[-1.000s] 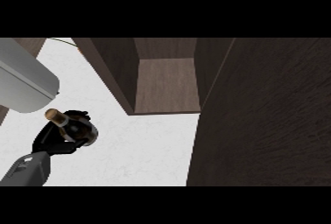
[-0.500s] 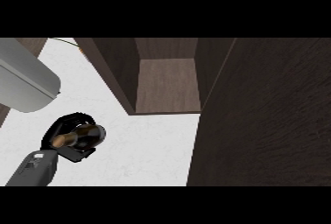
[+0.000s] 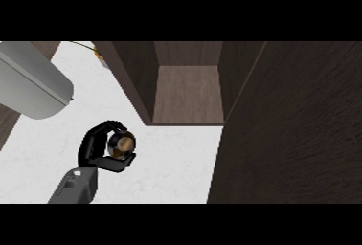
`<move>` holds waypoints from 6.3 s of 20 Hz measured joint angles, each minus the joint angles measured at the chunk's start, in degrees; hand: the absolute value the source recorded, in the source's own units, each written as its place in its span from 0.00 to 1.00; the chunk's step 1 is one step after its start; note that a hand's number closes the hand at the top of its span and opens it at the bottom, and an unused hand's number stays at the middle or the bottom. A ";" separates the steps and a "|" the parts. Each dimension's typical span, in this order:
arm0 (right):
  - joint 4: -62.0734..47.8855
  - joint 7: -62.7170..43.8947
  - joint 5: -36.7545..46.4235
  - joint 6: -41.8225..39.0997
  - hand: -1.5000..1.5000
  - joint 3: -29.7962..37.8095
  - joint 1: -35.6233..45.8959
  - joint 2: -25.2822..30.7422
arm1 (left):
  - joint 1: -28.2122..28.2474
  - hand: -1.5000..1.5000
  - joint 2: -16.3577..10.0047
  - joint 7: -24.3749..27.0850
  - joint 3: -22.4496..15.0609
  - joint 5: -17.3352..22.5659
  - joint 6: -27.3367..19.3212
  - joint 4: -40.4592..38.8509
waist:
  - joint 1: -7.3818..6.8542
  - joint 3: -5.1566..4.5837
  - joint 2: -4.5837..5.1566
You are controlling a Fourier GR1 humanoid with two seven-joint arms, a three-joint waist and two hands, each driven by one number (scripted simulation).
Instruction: Pick up the wine, place it into the cabinet and close the cabinet
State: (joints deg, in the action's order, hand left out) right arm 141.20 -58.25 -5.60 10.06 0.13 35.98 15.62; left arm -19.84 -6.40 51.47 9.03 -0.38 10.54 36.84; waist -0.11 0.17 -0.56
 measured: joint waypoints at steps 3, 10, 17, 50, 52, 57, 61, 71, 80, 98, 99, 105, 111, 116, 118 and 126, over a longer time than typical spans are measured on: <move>0.11 -0.21 -0.16 -0.12 0.00 0.35 -0.42 0.28 | 1.80 1.00 3.08 -1.40 -1.71 0.82 -2.77 6.72 | -0.13 -0.04 -0.04; -0.09 0.34 -0.61 -0.44 0.00 0.89 -1.73 0.03 | 5.15 1.00 5.77 -13.25 -11.15 6.69 -7.06 25.13 | -0.21 -0.08 -0.04; -0.28 0.82 -1.13 -0.74 0.00 1.29 -2.61 -0.76 | 5.64 1.00 6.27 -28.07 -22.06 12.79 -17.24 42.45 | 0.03 -0.11 0.07; -0.56 0.84 -2.33 -2.38 0.00 2.01 -2.95 -1.13 | -22.81 1.00 6.35 -39.70 -26.82 10.34 -41.85 26.80 | 1.09 -0.18 0.58; -0.52 1.09 -2.55 -2.70 0.00 2.83 -3.31 -0.97 | -21.87 1.00 6.36 -36.89 -28.23 12.10 -42.62 25.05 | 1.24 -0.18 0.61; -1.08 1.19 -3.09 -3.00 0.00 3.32 -2.12 -0.77 | -23.30 1.00 6.38 -32.17 -28.18 15.48 -42.07 18.72 | 1.29 -0.18 0.66; -1.38 1.06 -3.49 -3.20 0.00 3.91 -1.61 -0.66 | -24.59 1.00 6.38 -28.92 -28.20 18.19 -42.08 14.02 | 1.40 -0.18 0.69; -2.43 1.71 -4.02 -3.87 0.00 3.95 -1.30 -1.24 | -25.69 1.00 6.39 -21.70 -32.61 22.38 -43.73 2.27 | 1.82 -0.19 0.79; -2.63 3.05 -4.47 -4.57 0.00 3.25 -2.30 -2.06 | -28.87 1.00 6.38 -13.14 -30.34 27.60 -42.54 -7.36 | 2.47 -0.21 1.03; -3.10 3.77 -5.20 -5.19 0.00 3.08 -2.41 -3.28 | -39.91 1.00 6.19 -8.41 -20.45 32.61 -36.61 -24.45 | 3.17 -0.21 1.44; -3.20 4.05 -5.22 -5.27 0.00 3.08 -2.48 -3.41 | -40.44 1.00 6.24 -8.11 -20.45 32.34 -37.64 -25.12 | 3.19 -0.20 1.46; -3.37 4.51 -5.15 -5.23 0.00 1.84 -1.36 -3.82 | -44.39 1.00 5.68 -9.21 -20.67 30.21 -42.73 -30.11 | 3.95 -0.22 1.81; -3.44 5.12 -5.33 -5.65 0.00 1.67 -1.68 -4.14 | -46.09 1.00 4.81 -10.78 -20.40 29.49 -43.49 -33.00 | 4.80 -0.22 2.21; -3.32 4.63 -5.40 -5.54 0.00 1.45 -0.90 -4.02 | -45.94 1.00 4.67 -11.72 -20.31 29.01 -44.60 -34.70 | 5.36 -0.19 2.25; -3.32 4.57 -5.42 -5.50 0.00 1.20 -0.62 -4.17 | -45.57 1.00 4.82 -11.63 -19.79 29.37 -44.50 -34.74 | 5.66 -0.22 2.40; -3.67 4.96 -5.81 -5.63 0.00 1.09 -0.21 -4.71 | -42.44 1.00 6.13 -10.51 -14.89 33.89 -37.64 -32.57 | 5.93 -0.32 2.73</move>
State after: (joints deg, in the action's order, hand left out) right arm 137.53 -53.30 -11.41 4.43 1.22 35.77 10.92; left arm -62.27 -0.26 40.96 -5.86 33.51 -27.11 4.27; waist 5.82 -0.15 2.17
